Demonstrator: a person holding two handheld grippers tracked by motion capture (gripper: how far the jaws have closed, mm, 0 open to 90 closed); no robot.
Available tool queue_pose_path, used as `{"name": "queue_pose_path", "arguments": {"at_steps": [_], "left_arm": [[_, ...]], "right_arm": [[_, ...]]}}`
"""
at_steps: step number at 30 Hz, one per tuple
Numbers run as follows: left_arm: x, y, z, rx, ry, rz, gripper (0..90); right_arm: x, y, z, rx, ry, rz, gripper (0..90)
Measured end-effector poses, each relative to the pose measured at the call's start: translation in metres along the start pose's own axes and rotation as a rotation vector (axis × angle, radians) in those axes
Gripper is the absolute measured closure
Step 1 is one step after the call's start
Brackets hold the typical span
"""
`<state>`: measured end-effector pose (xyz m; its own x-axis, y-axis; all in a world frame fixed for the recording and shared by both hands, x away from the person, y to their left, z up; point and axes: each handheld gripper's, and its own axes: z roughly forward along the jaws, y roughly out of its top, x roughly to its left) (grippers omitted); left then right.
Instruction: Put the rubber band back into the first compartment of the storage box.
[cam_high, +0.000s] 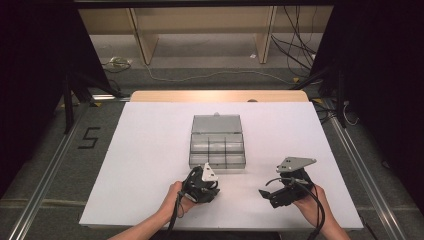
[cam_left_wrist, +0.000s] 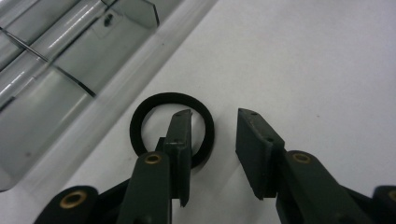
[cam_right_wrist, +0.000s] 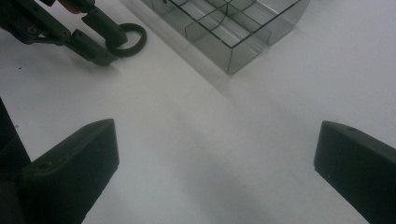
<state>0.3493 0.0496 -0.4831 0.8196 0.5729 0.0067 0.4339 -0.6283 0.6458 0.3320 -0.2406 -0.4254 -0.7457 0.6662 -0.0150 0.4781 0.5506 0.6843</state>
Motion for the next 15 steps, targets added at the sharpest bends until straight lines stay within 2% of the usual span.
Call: {"name": "queue_pose_path", "arguments": {"at_steps": [7, 11, 15], "left_arm": [[0.0022, -0.0022, 0.0007, -0.018, -0.024, -0.02, 73.4], [0.003, -0.0035, 0.0013, -0.029, -0.035, -0.014, 83.2], [0.002, -0.0033, 0.0014, -0.03, -0.032, 0.002, 86.3]], "right_arm": [[0.0012, 0.0008, 0.0012, 0.002, 0.005, 0.001, 0.9], [0.0022, 0.0012, 0.0019, 0.002, 0.005, -0.005, 0.9], [0.0013, 0.0005, 0.0037, 0.019, 0.004, -0.005, 0.9]]}}
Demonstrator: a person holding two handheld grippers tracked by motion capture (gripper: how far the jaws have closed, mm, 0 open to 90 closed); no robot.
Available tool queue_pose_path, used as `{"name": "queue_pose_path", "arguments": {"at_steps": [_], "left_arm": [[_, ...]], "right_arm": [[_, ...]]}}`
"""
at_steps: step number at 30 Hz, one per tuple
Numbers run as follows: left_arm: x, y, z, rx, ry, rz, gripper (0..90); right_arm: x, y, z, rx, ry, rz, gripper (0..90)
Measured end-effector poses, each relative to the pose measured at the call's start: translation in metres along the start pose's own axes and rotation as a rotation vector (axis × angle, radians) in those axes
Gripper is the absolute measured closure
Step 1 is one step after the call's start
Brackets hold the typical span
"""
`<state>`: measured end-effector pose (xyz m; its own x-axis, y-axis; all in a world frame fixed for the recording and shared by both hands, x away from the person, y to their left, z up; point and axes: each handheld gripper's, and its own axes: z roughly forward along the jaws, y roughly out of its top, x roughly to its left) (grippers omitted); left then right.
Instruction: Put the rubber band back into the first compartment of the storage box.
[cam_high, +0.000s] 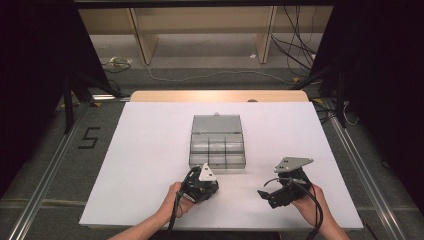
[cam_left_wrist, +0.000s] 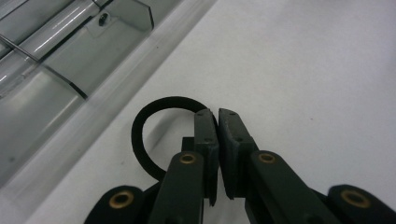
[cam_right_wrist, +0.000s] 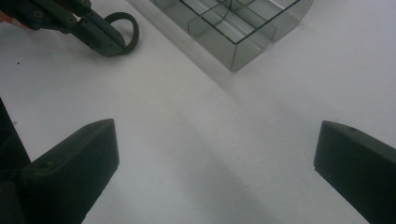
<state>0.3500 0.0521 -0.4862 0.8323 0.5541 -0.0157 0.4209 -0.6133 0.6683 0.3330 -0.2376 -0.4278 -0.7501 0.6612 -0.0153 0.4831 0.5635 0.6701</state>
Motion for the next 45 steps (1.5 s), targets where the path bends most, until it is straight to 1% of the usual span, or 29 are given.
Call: {"name": "queue_pose_path", "arguments": {"at_steps": [2, 4, 7, 8, 10, 11, 15, 18, 20, 24, 26, 27, 28, 38, 39, 45], "left_arm": [[-0.001, 0.0, 0.0, -0.001, 0.0, 0.009, 86.8], [-0.001, 0.0, 0.0, -0.002, 0.001, 0.01, 86.9], [-0.003, 0.0, -0.001, -0.005, 0.013, 0.036, 87.0], [-0.003, 0.0, 0.0, -0.011, 0.013, 0.03, 87.1], [-0.003, 0.0, -0.001, -0.008, 0.012, 0.041, 87.1], [-0.004, 0.0, -0.001, -0.011, 0.012, 0.037, 87.1], [-0.01, -0.001, -0.002, -0.007, -0.001, 0.065, 87.0], [-0.014, -0.001, -0.002, -0.011, -0.011, 0.071, 86.9], [-0.015, -0.001, -0.002, -0.007, -0.012, 0.075, 86.9], [-0.015, 0.0, -0.005, -0.012, -0.005, 0.084, 86.8], [-0.015, 0.001, -0.008, -0.017, -0.004, 0.098, 86.8], [-0.015, 0.002, -0.01, -0.027, -0.01, 0.089, 86.8], [-0.014, 0.002, -0.011, -0.026, -0.01, 0.098, 86.8], [-0.01, 0.007, -0.027, -0.061, 0.012, 0.094, 86.7], [-0.01, 0.007, -0.028, -0.068, 0.012, 0.086, 86.8], [-0.005, 0.009, -0.034, -0.069, 0.02, 0.083, 86.7]], "right_arm": [[0.001, -0.001, -0.001, -0.004, -0.003, -0.002, 0.9], [0.0, -0.001, -0.002, -0.007, -0.005, 0.001, 0.9], [0.0, -0.002, -0.004, -0.016, -0.01, -0.004, 0.9], [0.0, -0.002, -0.004, -0.021, -0.011, -0.003, 0.9], [-0.002, -0.002, -0.003, -0.018, -0.007, -0.005, 0.9], [-0.002, -0.003, -0.003, -0.014, -0.009, -0.003, 0.9], [-0.003, -0.004, -0.003, -0.013, -0.005, 0.001, 0.9], [-0.003, -0.003, -0.003, -0.01, -0.003, -0.004, 0.9], [-0.003, -0.004, -0.002, -0.008, 0.0, -0.001, 0.9], [-0.003, -0.006, -0.004, -0.003, -0.01, -0.001, 0.9], [-0.003, -0.005, -0.003, -0.003, -0.012, -0.001, 0.9], [-0.004, -0.005, -0.003, -0.003, -0.012, 0.001, 0.9], [-0.003, -0.005, -0.002, 0.001, -0.012, 0.009, 0.9], [-0.002, -0.006, -0.001, 0.01, -0.025, 0.0, 0.9], [-0.002, -0.006, -0.001, 0.01, -0.025, -0.001, 0.9], [-0.001, -0.004, 0.0, 0.009, -0.022, -0.01, 0.9]]}}
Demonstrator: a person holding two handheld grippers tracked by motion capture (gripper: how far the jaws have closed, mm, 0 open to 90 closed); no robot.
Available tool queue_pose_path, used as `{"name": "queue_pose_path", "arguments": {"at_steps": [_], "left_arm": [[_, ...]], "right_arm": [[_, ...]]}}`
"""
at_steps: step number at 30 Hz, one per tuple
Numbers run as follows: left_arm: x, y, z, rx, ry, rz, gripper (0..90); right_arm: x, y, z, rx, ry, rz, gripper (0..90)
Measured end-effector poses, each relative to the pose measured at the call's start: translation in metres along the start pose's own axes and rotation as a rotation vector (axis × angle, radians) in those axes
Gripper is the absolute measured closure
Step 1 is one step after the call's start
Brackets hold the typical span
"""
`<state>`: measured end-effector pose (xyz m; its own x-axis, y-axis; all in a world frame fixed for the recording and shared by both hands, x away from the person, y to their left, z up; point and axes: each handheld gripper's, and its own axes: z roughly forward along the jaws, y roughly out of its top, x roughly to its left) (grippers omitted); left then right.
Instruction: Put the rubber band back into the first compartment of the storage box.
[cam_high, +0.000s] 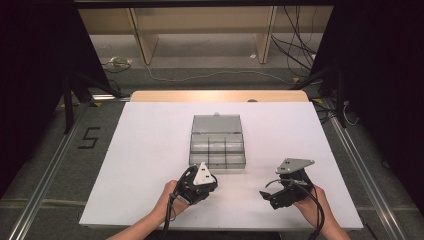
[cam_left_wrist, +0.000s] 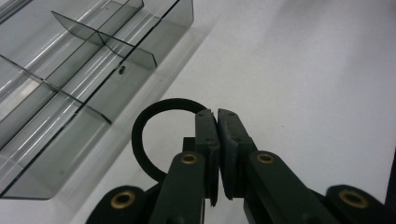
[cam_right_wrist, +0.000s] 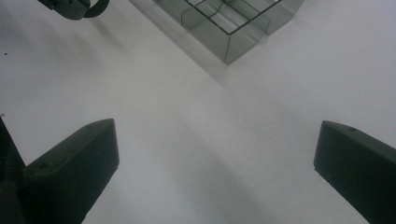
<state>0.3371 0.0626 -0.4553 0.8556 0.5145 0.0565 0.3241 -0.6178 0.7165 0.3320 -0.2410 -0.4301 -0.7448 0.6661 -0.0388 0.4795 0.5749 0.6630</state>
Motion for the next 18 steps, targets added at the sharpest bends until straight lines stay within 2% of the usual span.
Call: {"name": "queue_pose_path", "arguments": {"at_steps": [5, 18], "left_arm": [[0.006, 0.0026, -0.003, -0.011, 0.005, -0.014, 86.7], [0.0094, 0.0078, -0.006, -0.019, 0.013, -0.002, 86.7]], "right_arm": [[-0.0008, -0.0005, 0.0004, 0.003, 0.0, 0.001, 0.9], [-0.0006, -0.0018, -0.0026, -0.003, -0.012, 0.006, 0.9]]}}
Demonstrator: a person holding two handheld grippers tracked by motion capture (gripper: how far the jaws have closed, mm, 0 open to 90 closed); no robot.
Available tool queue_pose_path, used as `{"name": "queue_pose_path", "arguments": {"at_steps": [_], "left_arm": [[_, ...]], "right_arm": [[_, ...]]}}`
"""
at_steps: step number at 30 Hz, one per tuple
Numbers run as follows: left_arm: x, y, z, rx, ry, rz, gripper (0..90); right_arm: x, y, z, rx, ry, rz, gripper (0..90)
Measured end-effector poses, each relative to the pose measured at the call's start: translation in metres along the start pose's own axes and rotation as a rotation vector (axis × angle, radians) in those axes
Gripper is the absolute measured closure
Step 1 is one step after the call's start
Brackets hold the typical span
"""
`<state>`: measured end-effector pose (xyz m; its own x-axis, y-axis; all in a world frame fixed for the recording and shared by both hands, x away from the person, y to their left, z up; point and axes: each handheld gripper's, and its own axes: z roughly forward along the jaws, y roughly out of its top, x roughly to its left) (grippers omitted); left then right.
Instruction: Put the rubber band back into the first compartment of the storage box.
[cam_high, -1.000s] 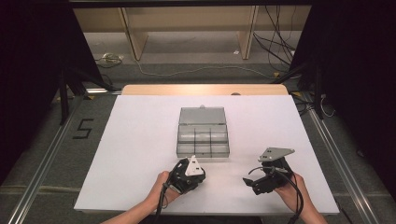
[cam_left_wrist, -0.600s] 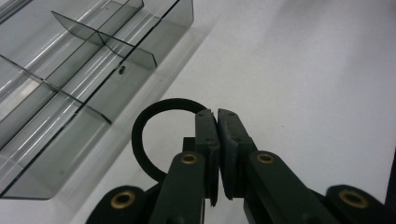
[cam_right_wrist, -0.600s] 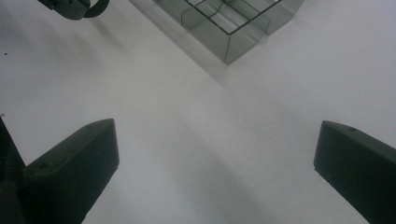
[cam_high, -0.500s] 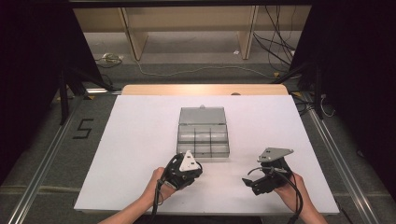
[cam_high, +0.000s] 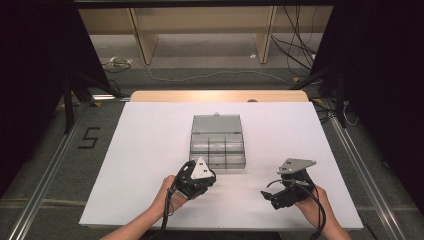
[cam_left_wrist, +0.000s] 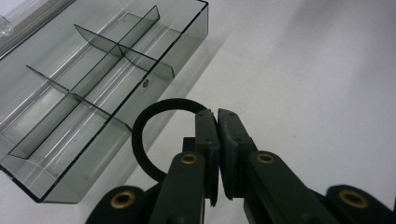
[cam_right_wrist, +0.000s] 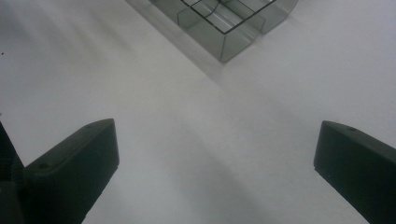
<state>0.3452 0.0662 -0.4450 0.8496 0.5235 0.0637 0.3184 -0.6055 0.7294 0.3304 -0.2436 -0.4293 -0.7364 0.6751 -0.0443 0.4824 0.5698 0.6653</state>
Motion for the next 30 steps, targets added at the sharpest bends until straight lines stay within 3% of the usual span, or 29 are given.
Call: {"name": "queue_pose_path", "arguments": {"at_steps": [24, 30], "left_arm": [[0.023, 0.009, -0.016, -0.039, 0.044, -0.042, 86.7], [0.029, 0.013, -0.019, -0.045, 0.062, -0.033, 86.6]], "right_arm": [[0.0, 0.001, 0.001, 0.0, 0.0, -0.008, 0.9], [-0.001, 0.0, 0.002, 0.006, -0.003, -0.007, 0.9]]}}
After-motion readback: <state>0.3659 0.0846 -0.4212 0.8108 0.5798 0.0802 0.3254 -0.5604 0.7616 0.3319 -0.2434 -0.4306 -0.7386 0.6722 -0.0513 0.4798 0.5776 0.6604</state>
